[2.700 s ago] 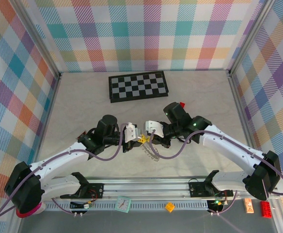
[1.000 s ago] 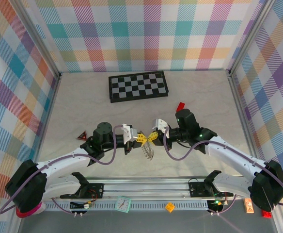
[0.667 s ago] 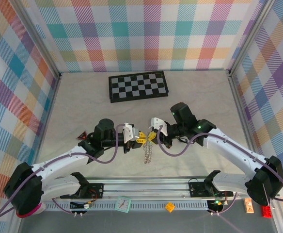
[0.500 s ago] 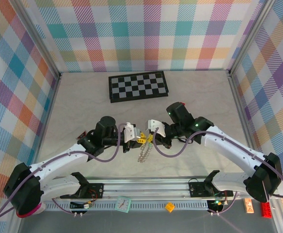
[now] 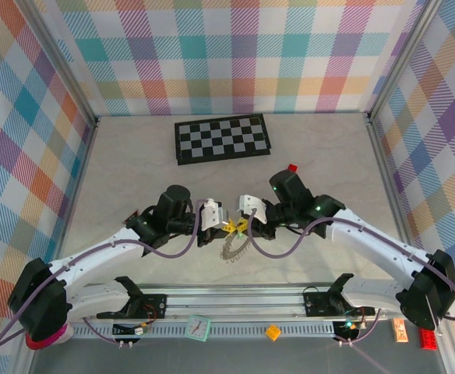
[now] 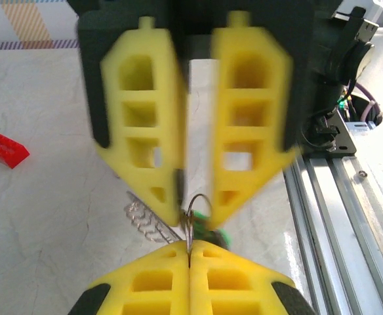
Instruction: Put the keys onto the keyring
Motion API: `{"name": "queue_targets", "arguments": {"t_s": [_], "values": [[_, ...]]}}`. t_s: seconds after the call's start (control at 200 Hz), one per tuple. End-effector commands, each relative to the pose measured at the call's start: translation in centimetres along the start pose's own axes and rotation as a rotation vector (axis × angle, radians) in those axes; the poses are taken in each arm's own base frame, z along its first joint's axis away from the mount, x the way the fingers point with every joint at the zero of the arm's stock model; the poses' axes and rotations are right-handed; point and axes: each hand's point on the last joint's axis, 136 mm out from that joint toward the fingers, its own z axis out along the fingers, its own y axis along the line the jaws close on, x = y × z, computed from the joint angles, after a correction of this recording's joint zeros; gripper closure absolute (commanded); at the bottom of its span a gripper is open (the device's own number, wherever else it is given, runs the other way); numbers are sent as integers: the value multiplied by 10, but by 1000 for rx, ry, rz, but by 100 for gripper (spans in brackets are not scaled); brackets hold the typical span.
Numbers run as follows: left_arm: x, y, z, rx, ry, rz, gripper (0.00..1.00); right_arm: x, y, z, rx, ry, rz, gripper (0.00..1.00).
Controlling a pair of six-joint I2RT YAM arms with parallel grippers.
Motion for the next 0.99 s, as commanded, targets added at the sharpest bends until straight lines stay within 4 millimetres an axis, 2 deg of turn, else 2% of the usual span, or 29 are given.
{"name": "queue_targets", "arguments": {"t_s": [0.0, 0.06, 0.21, 0.49, 0.56, 0.77, 0.815, 0.925, 0.99], "values": [[-16, -1, -5, -15, -83, 39, 100, -18, -5, -9, 22, -110, 46, 69], [-15, -1, -5, -22, -89, 38, 100, -12, -6, -11, 29, -103, 77, 64], [-12, 0, -4, -32, -87, 32, 100, 0, -3, -11, 36, -72, 109, 63], [-13, 4, -4, -51, -83, 27, 100, -6, -2, -3, -29, -68, 164, 67], [-13, 9, -5, -79, -81, 19, 100, -5, -10, -4, 15, -61, 205, 67], [-11, 21, -6, -155, -81, -22, 100, -15, -28, -27, 179, -99, 371, 68], [-11, 22, -6, -160, -81, -30, 100, -16, -29, -31, 193, -104, 455, 70], [-11, 25, -4, -171, -81, -64, 100, -22, -11, -33, 105, -56, 554, 72], [-11, 25, -2, -161, -81, -80, 100, -17, -9, -31, 118, 11, 575, 72]]}}
